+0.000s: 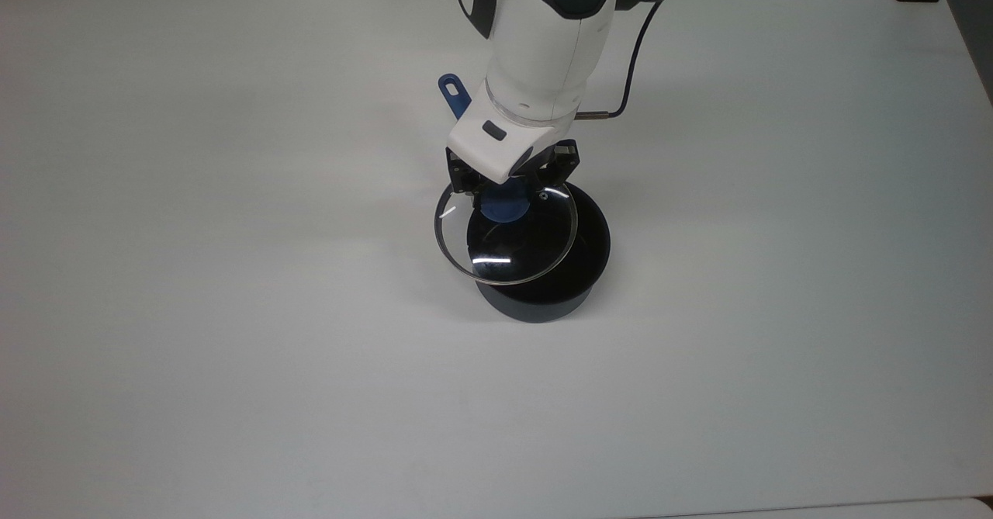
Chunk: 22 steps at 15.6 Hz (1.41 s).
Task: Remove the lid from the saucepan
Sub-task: 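Lift the glass lid up off the saucepan rim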
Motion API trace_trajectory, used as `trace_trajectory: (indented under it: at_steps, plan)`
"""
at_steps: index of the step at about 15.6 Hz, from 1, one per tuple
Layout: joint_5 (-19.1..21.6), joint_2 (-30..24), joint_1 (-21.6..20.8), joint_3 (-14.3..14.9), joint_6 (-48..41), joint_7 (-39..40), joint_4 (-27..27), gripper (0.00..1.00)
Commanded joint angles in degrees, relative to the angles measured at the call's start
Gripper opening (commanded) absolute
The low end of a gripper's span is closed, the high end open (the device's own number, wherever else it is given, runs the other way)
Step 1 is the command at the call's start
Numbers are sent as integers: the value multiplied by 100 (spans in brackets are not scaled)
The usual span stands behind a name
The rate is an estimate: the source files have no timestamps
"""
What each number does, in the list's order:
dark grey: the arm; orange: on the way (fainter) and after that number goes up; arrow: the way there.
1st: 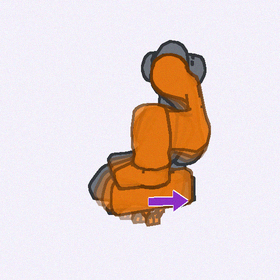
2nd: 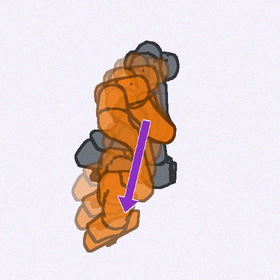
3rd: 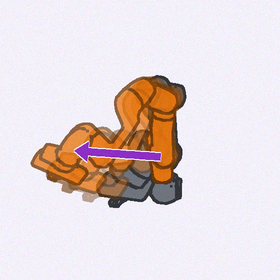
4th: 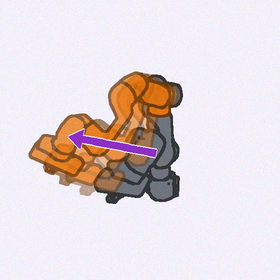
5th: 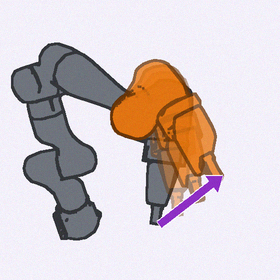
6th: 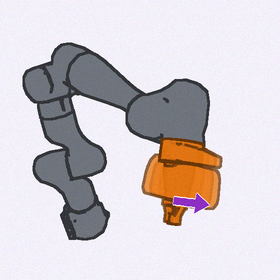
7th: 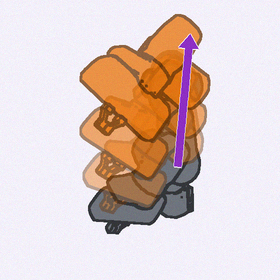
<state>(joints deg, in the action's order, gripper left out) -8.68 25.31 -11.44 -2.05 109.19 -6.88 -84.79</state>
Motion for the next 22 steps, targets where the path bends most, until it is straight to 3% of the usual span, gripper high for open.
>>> trace_trajectory:
  at_steps: [1, 22]
  plan:
    - [-47, 36, -43, -6, -38, 46, 94, 52]
    - [129, -456, -131, -77, -336, 2, 41, 49]
